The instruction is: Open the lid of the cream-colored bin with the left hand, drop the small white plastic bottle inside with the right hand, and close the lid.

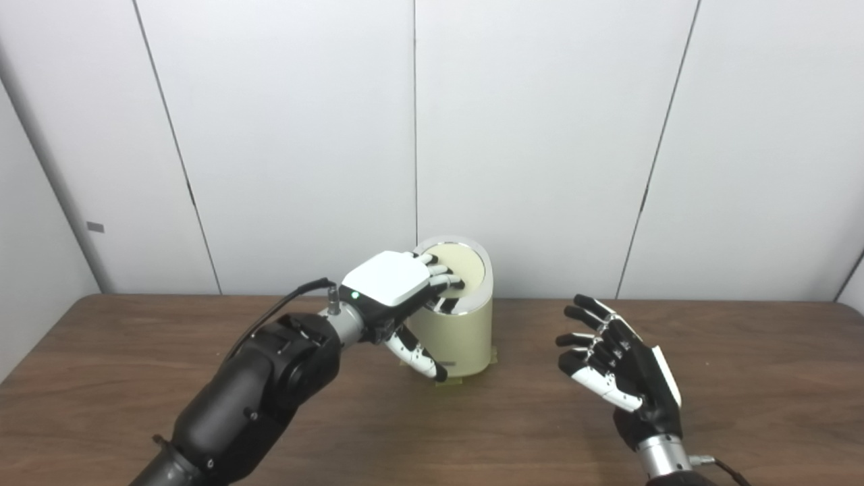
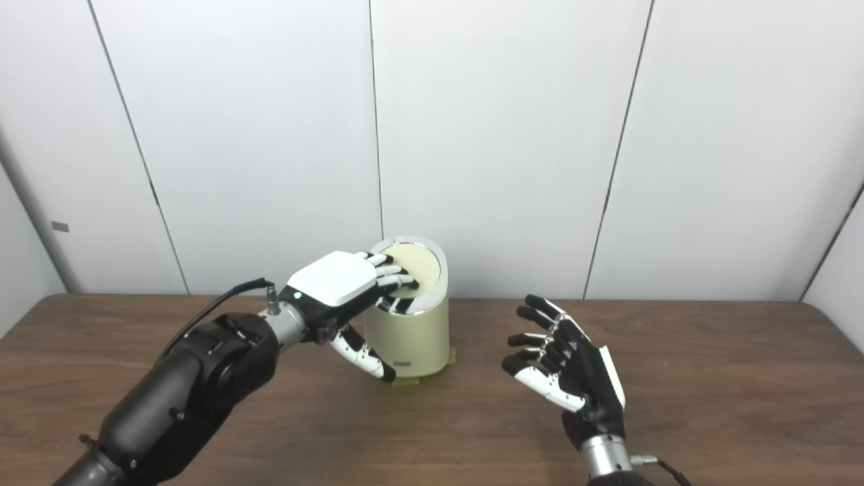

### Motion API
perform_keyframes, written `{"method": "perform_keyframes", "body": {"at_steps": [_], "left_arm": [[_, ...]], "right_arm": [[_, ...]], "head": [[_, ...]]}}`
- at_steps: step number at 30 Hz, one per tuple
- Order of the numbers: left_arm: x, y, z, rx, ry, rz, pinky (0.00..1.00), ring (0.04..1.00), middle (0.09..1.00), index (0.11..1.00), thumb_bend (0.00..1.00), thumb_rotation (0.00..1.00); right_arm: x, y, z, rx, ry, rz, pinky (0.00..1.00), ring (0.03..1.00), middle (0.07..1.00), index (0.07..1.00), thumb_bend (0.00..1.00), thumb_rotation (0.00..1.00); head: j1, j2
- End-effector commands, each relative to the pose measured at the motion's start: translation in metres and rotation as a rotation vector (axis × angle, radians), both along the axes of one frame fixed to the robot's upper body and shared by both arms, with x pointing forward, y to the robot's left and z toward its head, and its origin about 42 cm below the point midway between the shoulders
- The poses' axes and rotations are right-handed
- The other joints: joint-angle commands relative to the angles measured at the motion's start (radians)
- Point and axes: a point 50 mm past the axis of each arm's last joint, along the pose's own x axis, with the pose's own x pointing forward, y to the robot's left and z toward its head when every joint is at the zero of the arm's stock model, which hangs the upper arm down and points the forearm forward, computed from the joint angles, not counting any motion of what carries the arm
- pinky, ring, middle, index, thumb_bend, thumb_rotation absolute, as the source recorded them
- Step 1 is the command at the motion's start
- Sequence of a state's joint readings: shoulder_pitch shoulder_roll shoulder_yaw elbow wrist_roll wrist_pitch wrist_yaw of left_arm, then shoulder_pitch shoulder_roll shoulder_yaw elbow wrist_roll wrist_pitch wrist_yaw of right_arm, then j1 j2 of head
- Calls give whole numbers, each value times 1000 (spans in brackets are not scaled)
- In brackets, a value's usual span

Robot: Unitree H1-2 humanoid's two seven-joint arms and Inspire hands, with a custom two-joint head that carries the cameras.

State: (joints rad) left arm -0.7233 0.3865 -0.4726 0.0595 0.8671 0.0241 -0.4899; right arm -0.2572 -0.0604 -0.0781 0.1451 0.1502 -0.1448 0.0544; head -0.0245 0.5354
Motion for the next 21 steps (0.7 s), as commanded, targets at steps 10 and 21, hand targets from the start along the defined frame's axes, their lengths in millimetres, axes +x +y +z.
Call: {"method": "perform_keyframes", "body": {"at_steps": [10, 21], "left_arm": [[-11, 23, 26, -255, -183, -12, 999, 925, 783, 789, 826, 359], [-52, 65, -9, -909, -192, 159, 709, 813, 816, 818, 691, 238]], "right_arm": [[8, 1, 22, 18, -76, 7, 463, 590, 757, 765, 845, 278], [8, -2, 23, -2, -76, -3, 470, 593, 758, 757, 835, 269]], "head": [[3, 5], [10, 2]]}}
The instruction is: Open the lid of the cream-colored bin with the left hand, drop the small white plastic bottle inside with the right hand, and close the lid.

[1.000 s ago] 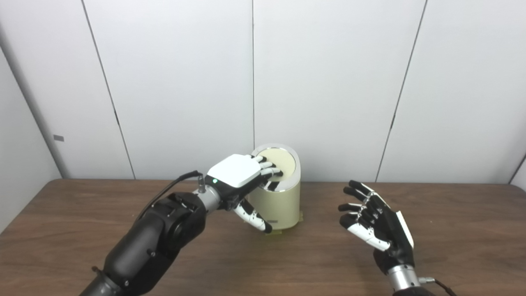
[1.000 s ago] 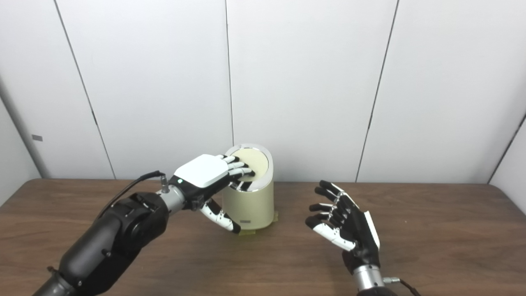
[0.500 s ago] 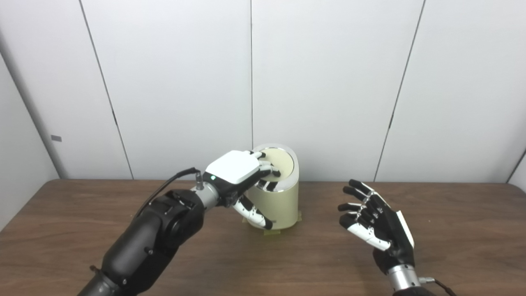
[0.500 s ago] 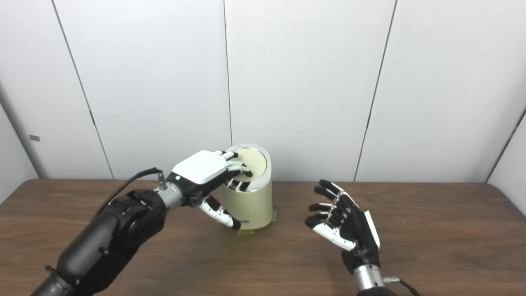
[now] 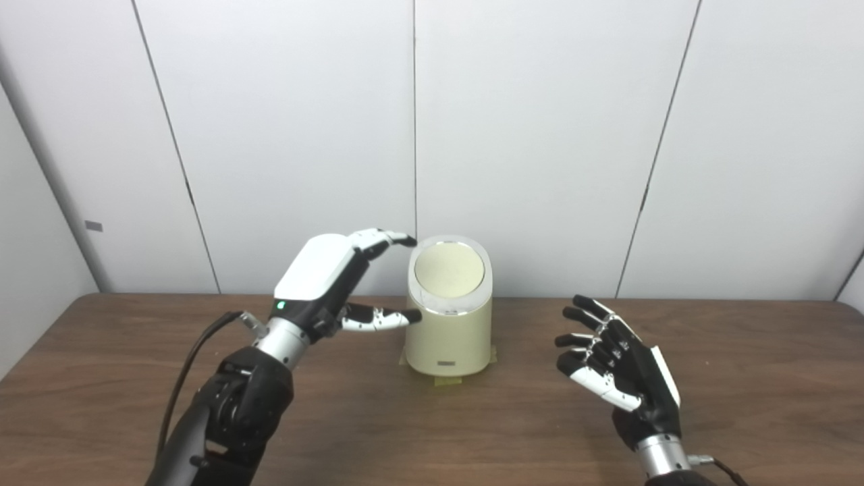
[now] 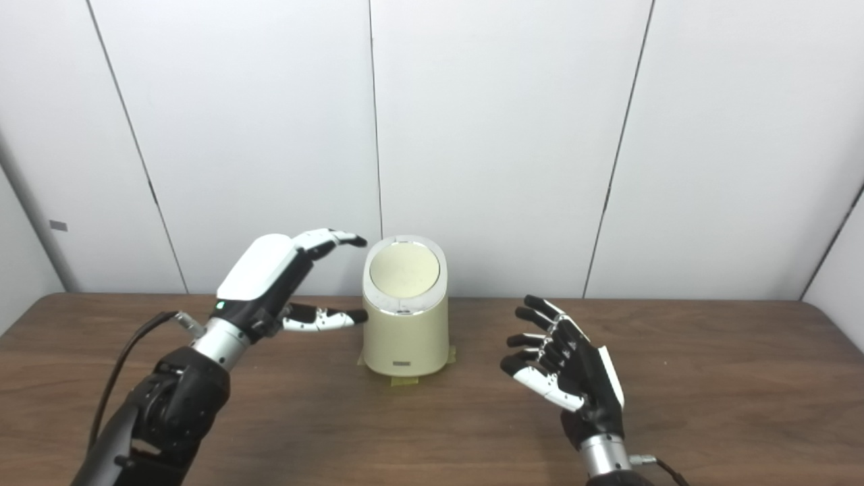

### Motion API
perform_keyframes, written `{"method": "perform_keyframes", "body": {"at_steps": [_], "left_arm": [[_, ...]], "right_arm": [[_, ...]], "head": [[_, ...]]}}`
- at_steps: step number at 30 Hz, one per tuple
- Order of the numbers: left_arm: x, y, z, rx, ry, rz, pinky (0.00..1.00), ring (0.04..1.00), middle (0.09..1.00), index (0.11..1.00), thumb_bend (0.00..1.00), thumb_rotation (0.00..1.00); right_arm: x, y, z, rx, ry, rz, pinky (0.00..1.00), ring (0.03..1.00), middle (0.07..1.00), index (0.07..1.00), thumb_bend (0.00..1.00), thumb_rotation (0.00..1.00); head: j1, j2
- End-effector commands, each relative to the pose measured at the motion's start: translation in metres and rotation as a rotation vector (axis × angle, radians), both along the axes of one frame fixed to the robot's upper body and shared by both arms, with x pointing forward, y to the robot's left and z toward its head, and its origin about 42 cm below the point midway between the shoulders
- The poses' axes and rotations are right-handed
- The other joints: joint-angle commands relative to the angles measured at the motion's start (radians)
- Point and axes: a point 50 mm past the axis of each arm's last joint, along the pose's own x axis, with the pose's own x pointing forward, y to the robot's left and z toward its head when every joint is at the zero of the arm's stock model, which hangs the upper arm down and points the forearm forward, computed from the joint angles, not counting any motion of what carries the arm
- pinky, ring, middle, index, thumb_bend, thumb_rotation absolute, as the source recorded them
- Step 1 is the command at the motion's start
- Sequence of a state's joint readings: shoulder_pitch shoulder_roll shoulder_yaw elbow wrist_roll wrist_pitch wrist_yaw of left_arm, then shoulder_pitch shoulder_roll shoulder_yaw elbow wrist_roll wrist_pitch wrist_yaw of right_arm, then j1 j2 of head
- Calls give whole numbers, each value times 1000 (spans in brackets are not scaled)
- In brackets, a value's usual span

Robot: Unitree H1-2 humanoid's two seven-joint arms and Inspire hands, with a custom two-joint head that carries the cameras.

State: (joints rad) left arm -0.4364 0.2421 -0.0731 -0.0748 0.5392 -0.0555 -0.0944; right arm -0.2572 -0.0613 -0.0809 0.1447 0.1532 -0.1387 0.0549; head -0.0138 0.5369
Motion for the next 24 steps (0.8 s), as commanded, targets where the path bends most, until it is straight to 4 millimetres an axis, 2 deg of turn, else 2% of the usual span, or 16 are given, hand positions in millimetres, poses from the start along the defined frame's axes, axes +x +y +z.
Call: {"method": "perform_keyframes", "body": {"at_steps": [1, 6, 8, 11, 15, 24], "left_arm": [[-11, 4, 3, -143, -4, 15, 705, 804, 814, 822, 688, 241], [-37, 21, -37, -474, 148, 39, 666, 772, 803, 830, 676, 219], [-45, 29, -51, -555, 183, 52, 669, 755, 786, 827, 674, 242], [-51, 36, -66, -607, 221, 43, 580, 714, 774, 821, 660, 281], [-52, 40, -74, -619, 249, 9, 504, 642, 722, 760, 671, 262], [-51, 37, -76, -621, 262, -15, 502, 633, 713, 755, 662, 227]], "right_arm": [[8, -2, 23, -4, -79, -2, 478, 599, 761, 758, 841, 270], [7, -3, 22, -21, -88, -1, 483, 607, 762, 762, 828, 268], [5, -2, 24, -33, -83, -9, 486, 608, 761, 761, 826, 275], [1, -1, 26, -41, -74, -17, 508, 625, 767, 766, 827, 279], [-3, 0, 27, -52, -74, -39, 514, 644, 766, 749, 838, 272], [-8, 1, 25, -63, -55, -56, 536, 682, 779, 753, 827, 268]], "head": [[0, 1], [1, 1], [1, 3], [-2, 6], [-9, 8], [-6, 10]]}}
